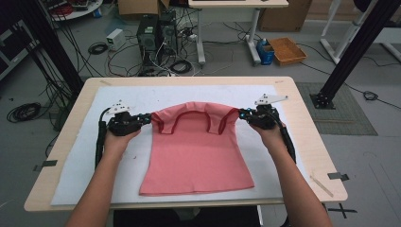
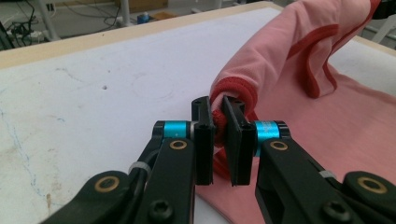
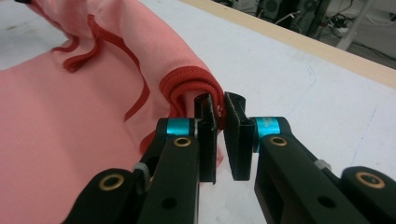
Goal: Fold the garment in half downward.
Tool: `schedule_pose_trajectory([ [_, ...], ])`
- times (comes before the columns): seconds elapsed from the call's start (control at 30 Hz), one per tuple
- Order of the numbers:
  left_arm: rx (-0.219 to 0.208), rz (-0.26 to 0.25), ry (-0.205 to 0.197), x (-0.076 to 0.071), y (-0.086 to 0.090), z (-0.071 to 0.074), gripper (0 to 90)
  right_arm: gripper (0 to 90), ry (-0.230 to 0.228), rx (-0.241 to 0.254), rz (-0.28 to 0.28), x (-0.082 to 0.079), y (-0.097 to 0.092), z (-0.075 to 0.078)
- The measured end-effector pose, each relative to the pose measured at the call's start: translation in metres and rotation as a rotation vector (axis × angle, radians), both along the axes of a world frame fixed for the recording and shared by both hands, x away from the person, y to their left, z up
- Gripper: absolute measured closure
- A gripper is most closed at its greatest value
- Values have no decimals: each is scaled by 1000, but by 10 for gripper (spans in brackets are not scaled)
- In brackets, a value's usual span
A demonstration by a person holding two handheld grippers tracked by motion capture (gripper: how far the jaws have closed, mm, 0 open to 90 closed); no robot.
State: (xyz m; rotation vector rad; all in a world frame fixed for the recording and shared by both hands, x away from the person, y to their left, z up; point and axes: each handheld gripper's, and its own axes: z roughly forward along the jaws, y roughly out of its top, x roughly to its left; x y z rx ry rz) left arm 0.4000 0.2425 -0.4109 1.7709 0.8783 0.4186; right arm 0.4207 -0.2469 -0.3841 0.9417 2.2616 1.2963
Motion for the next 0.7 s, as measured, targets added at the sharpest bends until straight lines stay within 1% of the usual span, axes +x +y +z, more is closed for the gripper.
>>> schedule_pose_trajectory([
  [0.03,-5,-9,-8,-5,0,1,824,838,-7,8,7,-4,-2,0],
  [0.07,1,-15,-13,-8,1,1,825,838,-15,14,13,-11,-4,0],
  [0.13,-7,-30,-23,-17,2,1,823,838,-27,19,22,-20,-7,0],
  [0.17,-7,-30,-23,-17,2,1,823,838,-27,19,22,-20,-7,0],
  [0.2,-14,-49,-32,-31,4,1,823,838,-34,25,26,-24,-8,0],
  [0.23,-14,-55,-39,-36,5,1,818,838,-54,39,41,-37,-12,-3],
  [0.27,-16,-61,-43,-42,7,1,818,838,-58,50,44,-42,-14,-5],
  [0.3,-20,-67,-46,-46,7,1,817,838,-58,50,54,-47,-15,-6],
  [0.33,-25,-74,-46,-53,8,0,817,838,-58,49,54,-51,-16,-8],
  [0.37,-30,-82,-47,-59,8,-1,816,838,-69,54,61,-58,-17,-10],
  [0.5,-26,-115,-47,-81,8,-5,809,837,-66,56,84,-78,-20,-18],
  [0.57,-9,-126,-57,-93,9,-9,800,837,-62,44,96,-85,-21,-22],
  [0.63,-7,-128,-58,-103,10,-12,801,837,-56,37,107,-94,-23,-25],
  [0.7,11,-121,-60,-111,11,-14,800,835,-56,30,113,-102,-24,-28],
])
